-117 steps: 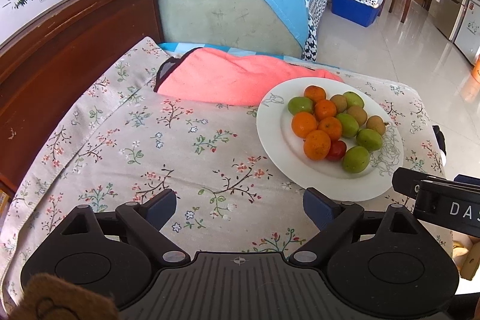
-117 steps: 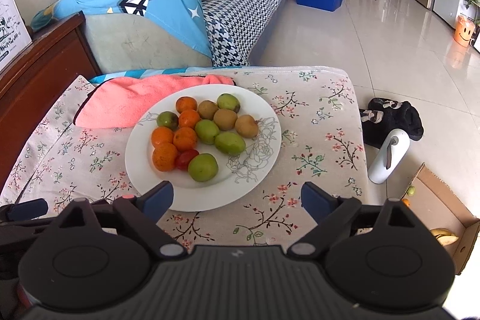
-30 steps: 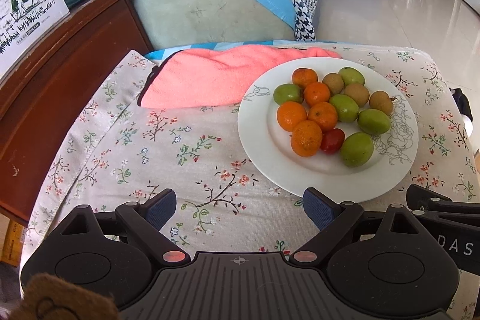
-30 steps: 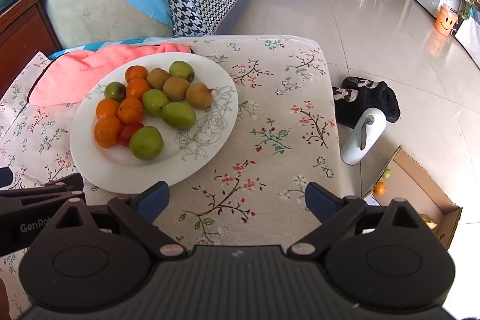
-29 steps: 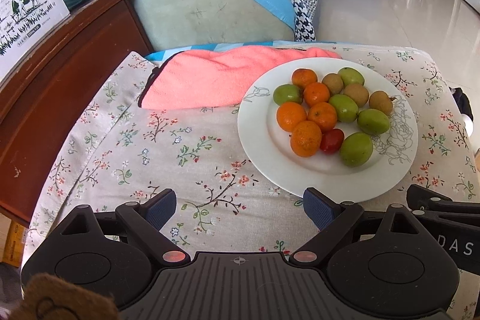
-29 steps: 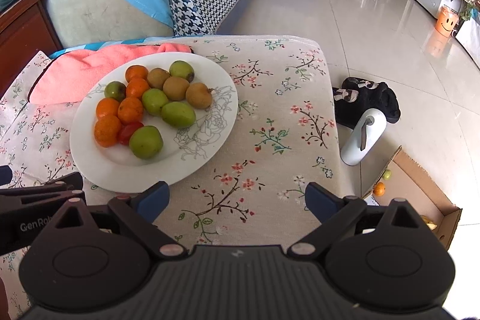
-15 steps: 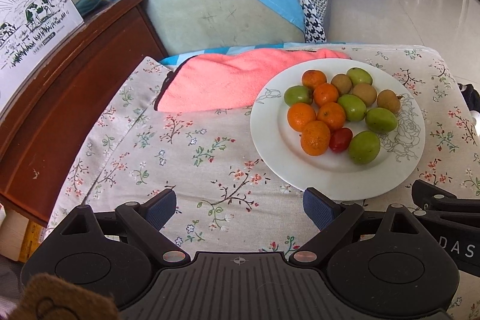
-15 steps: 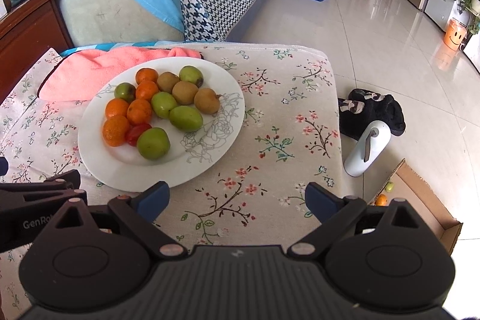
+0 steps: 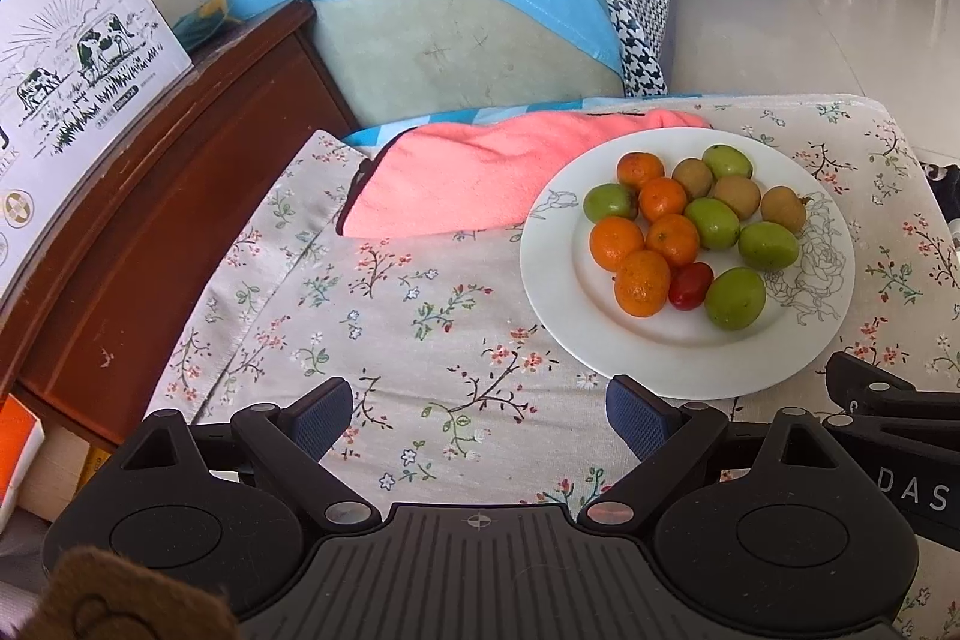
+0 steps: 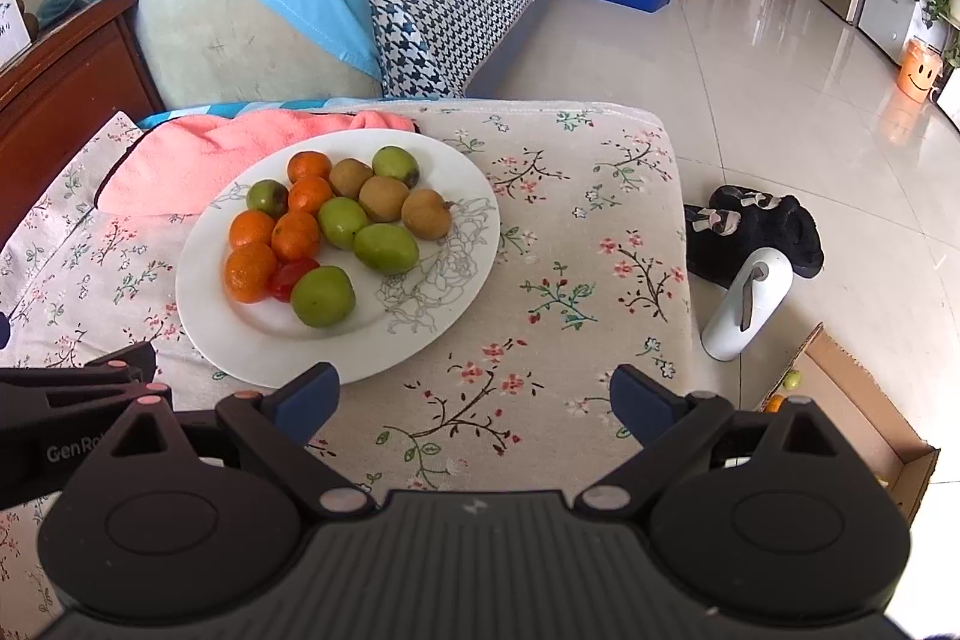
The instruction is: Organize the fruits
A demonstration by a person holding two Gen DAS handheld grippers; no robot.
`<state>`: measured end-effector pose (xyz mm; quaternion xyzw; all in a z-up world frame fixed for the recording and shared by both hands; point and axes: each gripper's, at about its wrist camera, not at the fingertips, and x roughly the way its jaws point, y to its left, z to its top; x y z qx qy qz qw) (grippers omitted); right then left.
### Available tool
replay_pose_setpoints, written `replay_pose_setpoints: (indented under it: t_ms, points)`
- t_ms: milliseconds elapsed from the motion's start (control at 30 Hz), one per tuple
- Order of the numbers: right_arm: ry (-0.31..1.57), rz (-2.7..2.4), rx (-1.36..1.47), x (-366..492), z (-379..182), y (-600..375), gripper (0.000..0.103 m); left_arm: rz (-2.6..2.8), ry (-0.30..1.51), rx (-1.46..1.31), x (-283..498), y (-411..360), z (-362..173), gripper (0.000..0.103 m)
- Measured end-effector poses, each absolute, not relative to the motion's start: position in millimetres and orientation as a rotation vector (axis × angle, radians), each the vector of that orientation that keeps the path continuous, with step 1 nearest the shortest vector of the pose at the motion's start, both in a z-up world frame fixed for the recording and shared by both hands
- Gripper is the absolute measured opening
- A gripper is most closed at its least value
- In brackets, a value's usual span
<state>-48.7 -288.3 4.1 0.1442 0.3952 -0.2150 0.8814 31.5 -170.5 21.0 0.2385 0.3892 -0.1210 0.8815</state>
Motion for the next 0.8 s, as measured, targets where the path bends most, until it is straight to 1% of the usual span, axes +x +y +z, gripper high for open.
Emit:
replay_pose_setpoints:
  t_ms: [367,800]
  points:
    - [0.782,-0.406,0.290,-52,8,-285,0.096,-0.240,0.802,0.498,30,-166,26,0.093]
    - [0.731,-0.314,0.267,-73,4,-262,0.096,-0.229,0.810,0.483,6,-134,22,0.093]
